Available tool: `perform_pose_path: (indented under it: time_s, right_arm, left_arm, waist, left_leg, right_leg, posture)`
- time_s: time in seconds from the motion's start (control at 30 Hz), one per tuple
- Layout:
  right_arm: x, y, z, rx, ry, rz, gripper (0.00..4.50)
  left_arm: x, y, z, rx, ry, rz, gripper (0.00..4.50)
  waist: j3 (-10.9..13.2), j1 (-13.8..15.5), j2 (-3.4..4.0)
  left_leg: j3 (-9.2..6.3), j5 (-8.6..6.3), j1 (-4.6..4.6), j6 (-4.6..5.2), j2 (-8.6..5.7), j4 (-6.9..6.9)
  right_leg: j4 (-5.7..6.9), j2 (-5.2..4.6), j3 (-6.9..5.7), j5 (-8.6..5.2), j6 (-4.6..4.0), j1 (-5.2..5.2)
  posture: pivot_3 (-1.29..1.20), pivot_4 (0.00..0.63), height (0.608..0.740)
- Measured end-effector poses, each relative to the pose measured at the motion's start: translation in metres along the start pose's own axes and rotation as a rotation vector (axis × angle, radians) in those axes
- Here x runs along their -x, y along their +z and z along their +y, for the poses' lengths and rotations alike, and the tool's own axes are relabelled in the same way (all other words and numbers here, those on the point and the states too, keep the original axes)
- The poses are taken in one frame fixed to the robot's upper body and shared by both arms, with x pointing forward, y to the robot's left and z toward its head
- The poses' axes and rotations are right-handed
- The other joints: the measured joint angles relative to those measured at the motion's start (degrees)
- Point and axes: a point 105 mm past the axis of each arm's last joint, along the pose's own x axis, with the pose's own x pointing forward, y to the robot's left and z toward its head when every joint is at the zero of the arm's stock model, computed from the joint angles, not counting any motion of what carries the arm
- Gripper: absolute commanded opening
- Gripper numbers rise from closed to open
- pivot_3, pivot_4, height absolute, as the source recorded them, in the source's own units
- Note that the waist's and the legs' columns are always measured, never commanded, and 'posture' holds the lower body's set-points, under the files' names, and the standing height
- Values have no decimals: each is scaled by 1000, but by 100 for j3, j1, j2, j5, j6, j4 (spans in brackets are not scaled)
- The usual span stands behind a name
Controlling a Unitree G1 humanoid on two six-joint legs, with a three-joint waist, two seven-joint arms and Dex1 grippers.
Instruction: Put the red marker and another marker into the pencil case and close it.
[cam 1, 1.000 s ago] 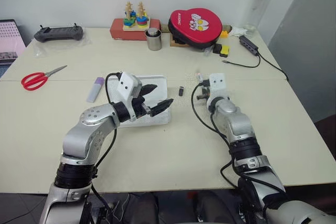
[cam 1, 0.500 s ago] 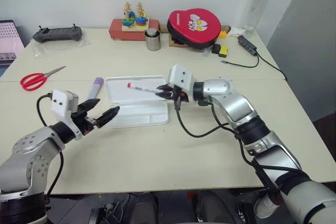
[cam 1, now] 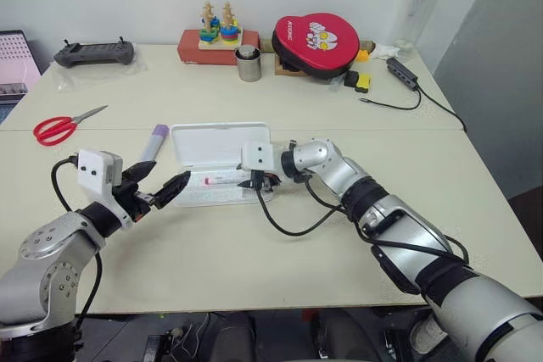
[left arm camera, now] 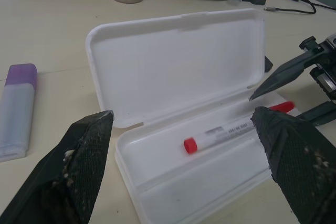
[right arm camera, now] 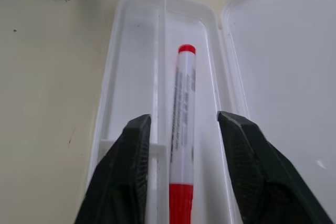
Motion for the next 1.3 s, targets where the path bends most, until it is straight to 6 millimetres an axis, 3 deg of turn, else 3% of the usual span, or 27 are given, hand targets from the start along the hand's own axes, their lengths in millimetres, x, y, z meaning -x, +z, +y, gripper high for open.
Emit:
perform_pose_path:
  time_s: [0.1, 0.23, 0.3, 0.37, 0.47, 0.6, 0.87, 0.9, 1.23, 1.27, 1.3]
  right_arm:
    - [2, 0, -2, -6, -11, -12, 3720]
    - [5, 2, -5, -22, -15, -30, 4420]
    - [7, 6, -8, -39, -20, -53, 4420]
    - [14, 18, -16, -105, -40, -122, 4420]
    - [36, 51, -33, -172, -103, -284, 4420]
    - [55, 75, -39, -198, -153, -373, 4420]
    - [82, 89, -46, -212, -276, -396, 4420]
    - [84, 89, -45, -213, -286, -392, 4500]
    - [93, 86, -44, -244, -326, -377, 4500]
    - [93, 86, -43, -245, -327, -376, 4500]
    - [94, 85, -43, -248, -326, -377, 4500]
  left_arm:
    - [1, -2, 2, 5, 16, 4, 4500]
    - [-2, 3, 7, -4, 50, -11, 4500]
    - [-4, 6, 18, -23, 106, -17, 4500]
    - [-8, 5, 42, -68, 226, 6, 4500]
    - [-15, -9, 77, -58, 375, 70, 4500]
    - [-33, -24, 92, -31, 412, 134, 4500]
    - [-74, -37, 103, -7, 408, 213, 4500]
    - [-76, -41, 103, -4, 404, 229, 4146]
    - [-85, -43, 102, -18, 368, 226, 2107]
    - [-85, -42, 102, -21, 369, 224, 2072]
    - [-85, -42, 103, -25, 375, 220, 1719]
  waist:
    - [0, 5, 1]
    - [1, 15, 1]
    - [0, 17, 0]
    - [3, 26, 5]
    - [1, 43, 3]
    - [-1, 106, -1]
    - [-2, 128, -3]
    - [-2, 124, -3]
    - [-2, 119, -3]
    - [-2, 120, -3]
    - [-2, 119, -3]
  left_leg:
    - [0, 0, 0, 0, 0, 1]
    - [-1, 0, 1, 0, 0, 2]
    - [-4, 1, 2, 0, 1, 2]
    - [-7, 1, 2, 1, 0, 3]
    - [-9, 1, 0, 1, -1, 2]
    - [-11, 0, -6, 0, -2, 1]
    - [-15, 0, -10, 0, -7, 2]
    - [-15, 0, -10, 0, -7, 2]
    - [-15, 1, -4, 0, -6, 4]
    - [-15, 2, -4, 1, -6, 4]
    - [-15, 2, -4, 0, -6, 4]
  right_leg:
    - [0, 0, 0, 0, 0, 0]
    - [2, 1, -1, 0, 0, 0]
    - [3, 3, -2, 0, 0, 2]
    - [5, 5, -3, 0, 1, 0]
    - [4, 4, -7, 0, 1, 2]
    - [2, 2, -12, 1, 1, 0]
    - [4, -1, -21, 1, 2, -1]
    - [5, 0, -20, 1, 2, -1]
    - [10, 0, -18, 1, 2, 0]
    - [10, 0, -18, 1, 2, 0]
    - [10, 0, -18, 1, 2, 1]
  posture:
    - [0, 150, 740]
    - [0, 150, 740]
    - [0, 150, 740]
    - [0, 150, 740]
    - [0, 150, 740]
    - [0, 150, 740]
    - [0, 150, 740]
    - [0, 150, 740]
    - [0, 150, 740]
    - [0, 150, 740]
    - [0, 150, 740]
